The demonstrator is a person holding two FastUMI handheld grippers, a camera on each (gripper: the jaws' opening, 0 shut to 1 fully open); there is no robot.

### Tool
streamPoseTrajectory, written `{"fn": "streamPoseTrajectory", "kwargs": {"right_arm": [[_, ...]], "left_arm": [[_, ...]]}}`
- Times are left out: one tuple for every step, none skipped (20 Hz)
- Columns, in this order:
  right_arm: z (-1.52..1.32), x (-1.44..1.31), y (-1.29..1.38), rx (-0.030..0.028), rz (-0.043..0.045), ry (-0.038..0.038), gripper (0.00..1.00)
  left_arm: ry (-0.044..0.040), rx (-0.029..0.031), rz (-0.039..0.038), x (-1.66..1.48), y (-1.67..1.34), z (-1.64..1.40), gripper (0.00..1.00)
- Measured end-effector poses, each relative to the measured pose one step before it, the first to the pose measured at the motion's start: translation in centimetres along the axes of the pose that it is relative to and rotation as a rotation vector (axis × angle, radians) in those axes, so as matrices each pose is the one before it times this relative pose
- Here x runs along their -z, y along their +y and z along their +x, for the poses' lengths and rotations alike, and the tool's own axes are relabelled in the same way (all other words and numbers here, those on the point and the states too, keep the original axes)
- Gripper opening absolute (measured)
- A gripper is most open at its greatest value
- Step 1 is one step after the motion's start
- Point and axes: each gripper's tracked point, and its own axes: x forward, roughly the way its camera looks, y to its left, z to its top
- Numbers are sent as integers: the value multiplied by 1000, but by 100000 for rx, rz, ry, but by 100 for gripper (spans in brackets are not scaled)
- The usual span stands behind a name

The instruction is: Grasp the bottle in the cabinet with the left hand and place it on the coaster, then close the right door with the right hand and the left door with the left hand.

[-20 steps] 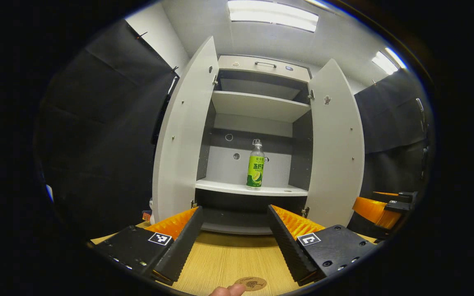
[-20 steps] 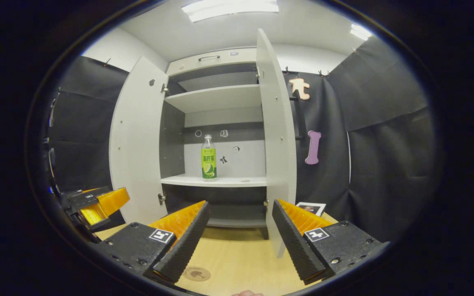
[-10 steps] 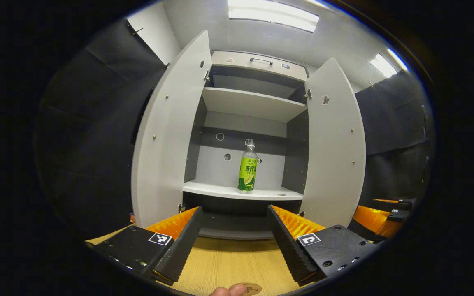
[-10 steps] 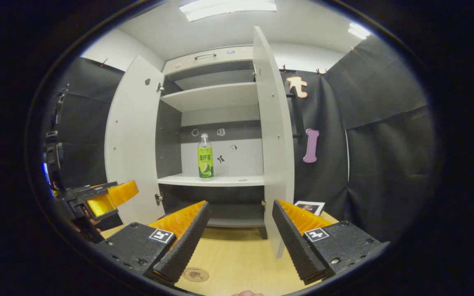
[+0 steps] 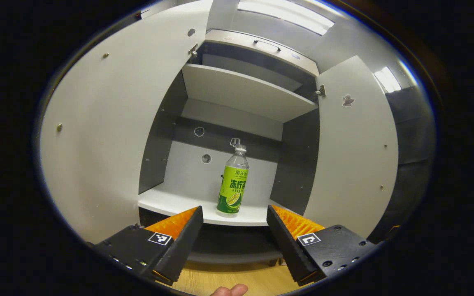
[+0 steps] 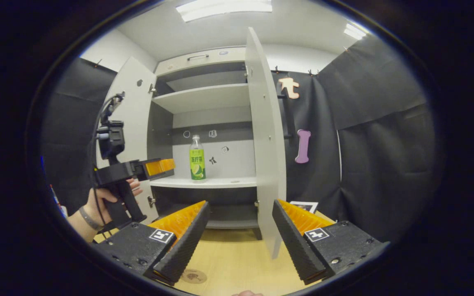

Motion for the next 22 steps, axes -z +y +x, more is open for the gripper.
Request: {"fn": "streamPoseTrajectory", "kwargs": {"right_arm": [[129, -73, -210, 1106, 491, -162, 100], [151, 112, -196, 941, 411, -68, 100], [216, 70, -232, 1039, 238, 77, 100], [158, 69, -288, 905, 148, 120, 100], [251, 2, -261, 896, 54, 216, 100], [211, 61, -176, 719, -20, 275, 100], [203, 24, -170, 535, 49, 223, 100], [170, 1, -6, 392, 91, 165, 100], [241, -24, -45, 374, 130, 194, 100], [139, 55, -64, 342, 137, 107, 100], [80, -70, -44, 344, 62, 91, 100], [109, -23, -80, 358, -81, -49, 100], [73, -67, -101, 508, -100, -113, 100], [185, 46, -134, 400, -30, 131, 100], [107, 29, -67, 225, 123, 365, 100], [134, 83, -92, 167, 263, 347, 100], [147, 12, -145, 227, 381, 311, 100], [105, 141, -105, 52, 499, 337, 100], [29, 48, -75, 58, 389, 461, 100], [71, 108, -167, 41, 222, 302, 100], [31, -13, -56, -19, 173, 25, 100], [-63, 80, -99, 27, 67, 23, 100]], "left_arm": [[1707, -922, 991, 543, 266, 1532, 95], [985, -660, 1027, 274, 208, 1344, 95], [392, -255, 611, 81, 28, 1304, 95], [-432, 399, 188, -74, -152, 1245, 95], [-637, 527, 618, -277, -164, 1153, 95], [-503, -394, 1316, -286, 68, 1187, 95], [-115, -713, 1734, -156, 177, 1236, 95], [165, -846, 1441, -42, 175, 1180, 95], [394, -654, 641, 67, 145, 1227, 95], [279, -176, 391, 112, 116, 1212, 95], [646, -935, 517, 219, 269, 993, 94], [202, -566, 657, 59, 274, 967, 95], [935, -20, 492, 247, 43, 807, 95], [588, 79, 46, 169, -6, 636, 95], [616, 22, -145, 137, -68, 361, 95], [509, 134, -322, 112, -67, 333, 95], [410, 208, -111, 97, -47, 235, 95], [428, -21, 215, 37, 27, 282, 95], [45, 419, 280, -53, -44, 103, 95], [-455, -919, 259, -203, 63, -41, 94], [494, -175, 111, 204, 113, 316, 75], [143, 666, -111, 59, -82, -270, 77]]}}
